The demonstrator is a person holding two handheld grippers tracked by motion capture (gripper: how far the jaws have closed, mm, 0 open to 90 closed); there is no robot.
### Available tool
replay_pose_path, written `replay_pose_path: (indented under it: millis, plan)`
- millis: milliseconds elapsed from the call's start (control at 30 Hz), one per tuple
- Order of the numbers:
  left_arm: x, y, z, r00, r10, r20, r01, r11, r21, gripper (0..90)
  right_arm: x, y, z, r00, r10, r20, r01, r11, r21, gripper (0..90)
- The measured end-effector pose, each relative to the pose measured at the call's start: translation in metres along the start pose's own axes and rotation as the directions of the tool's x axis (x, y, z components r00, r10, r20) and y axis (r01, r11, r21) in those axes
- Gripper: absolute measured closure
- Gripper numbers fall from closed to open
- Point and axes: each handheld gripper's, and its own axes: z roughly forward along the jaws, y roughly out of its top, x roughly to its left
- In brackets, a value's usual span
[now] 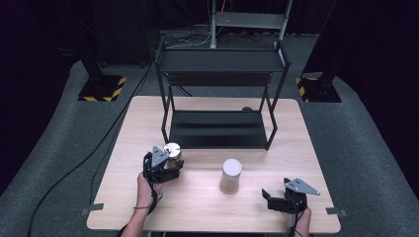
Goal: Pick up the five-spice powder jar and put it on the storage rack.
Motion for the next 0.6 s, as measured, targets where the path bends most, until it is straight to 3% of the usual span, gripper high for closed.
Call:
replay_pose_path:
  millis: [600]
  plan:
    - [-0.001, 0.009, 0.011, 0.9997, 0.014, 0.019, -0.014, 0.9998, 0.011, 31.3, 0.000, 0.000, 0.000, 1.0000, 0.001, -0.001, -0.001, 1.000, 0.000, 0.4]
